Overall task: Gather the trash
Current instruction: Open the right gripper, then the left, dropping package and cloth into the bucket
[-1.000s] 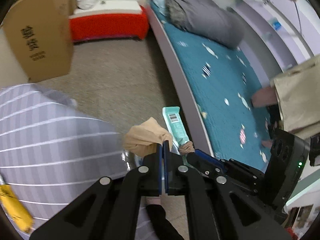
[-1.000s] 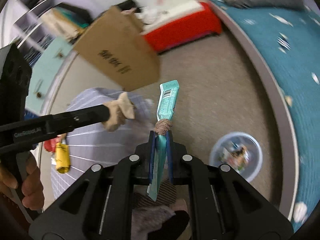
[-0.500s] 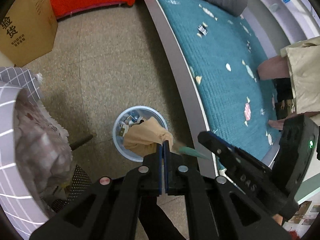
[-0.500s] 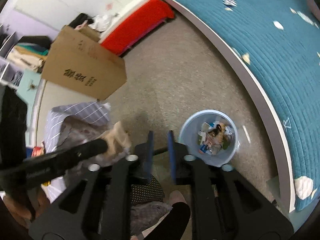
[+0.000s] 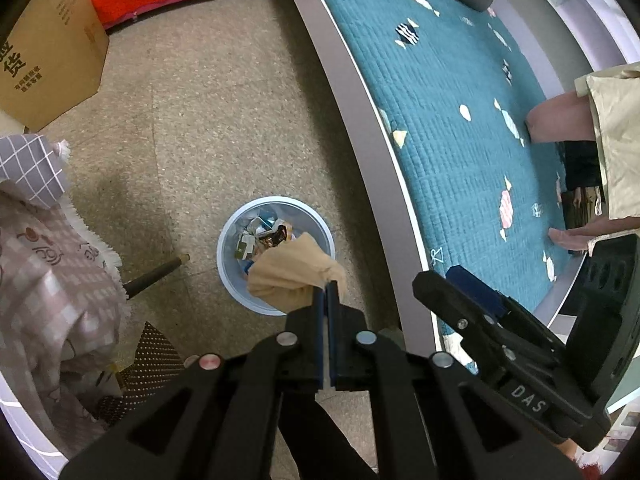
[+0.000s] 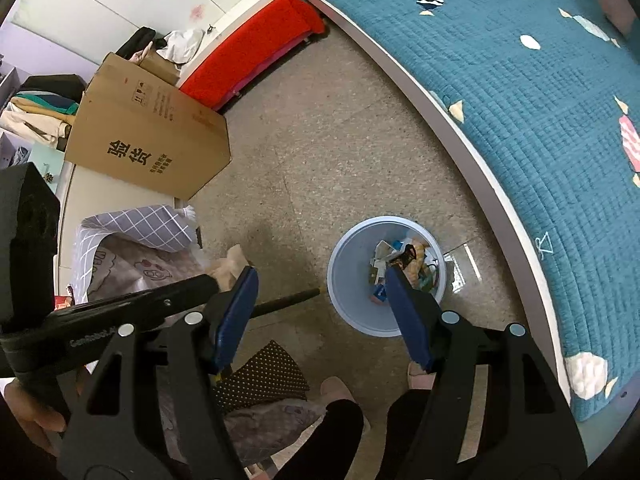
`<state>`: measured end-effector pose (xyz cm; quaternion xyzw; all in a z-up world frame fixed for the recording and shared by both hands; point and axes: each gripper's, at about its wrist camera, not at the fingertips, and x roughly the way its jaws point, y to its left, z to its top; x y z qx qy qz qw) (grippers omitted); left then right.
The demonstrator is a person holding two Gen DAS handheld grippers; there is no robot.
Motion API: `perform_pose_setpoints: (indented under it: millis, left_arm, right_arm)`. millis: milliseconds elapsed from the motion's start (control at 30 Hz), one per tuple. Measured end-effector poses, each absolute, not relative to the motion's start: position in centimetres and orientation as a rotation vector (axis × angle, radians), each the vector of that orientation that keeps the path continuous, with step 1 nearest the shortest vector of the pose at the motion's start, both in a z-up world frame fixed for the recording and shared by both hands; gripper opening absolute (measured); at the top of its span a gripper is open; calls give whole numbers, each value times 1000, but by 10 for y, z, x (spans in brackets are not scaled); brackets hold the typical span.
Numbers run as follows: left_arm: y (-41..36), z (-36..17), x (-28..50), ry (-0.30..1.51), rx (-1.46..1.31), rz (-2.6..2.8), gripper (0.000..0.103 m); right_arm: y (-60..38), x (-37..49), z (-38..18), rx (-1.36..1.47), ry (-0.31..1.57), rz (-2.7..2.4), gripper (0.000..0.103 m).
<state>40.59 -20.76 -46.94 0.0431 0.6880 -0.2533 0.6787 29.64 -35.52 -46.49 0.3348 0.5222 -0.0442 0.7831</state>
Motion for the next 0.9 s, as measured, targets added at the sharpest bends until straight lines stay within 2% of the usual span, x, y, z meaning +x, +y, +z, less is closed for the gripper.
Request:
perform_pose_setpoints:
  millis: [333,667,733,767,800,900]
  left_arm:
    - [-231,-486,404,1577,118,-581,2]
    - [-259,-536,403,1651,143,-583,4]
    - [-260,-541,402,1668,130,-575,21]
    - [-260,-541,401,1664,128,-566,38]
    - [-260,-539,400,1654,133,-558,49]
    - [-259,-535,398,1648,145,-549,51]
  right_arm:
    - [-371,291,-457,705,1100,-163,66]
    - [-385,284,-481,719,1135,-220,66]
    - [-388,280,-482,729,1129,-227,66]
    - [-390,278,-482,732,1128,-230,66]
    - [-391,277,-482,736,1127,-234,66]
    - [-395,272,-481,746,1130,-242,66]
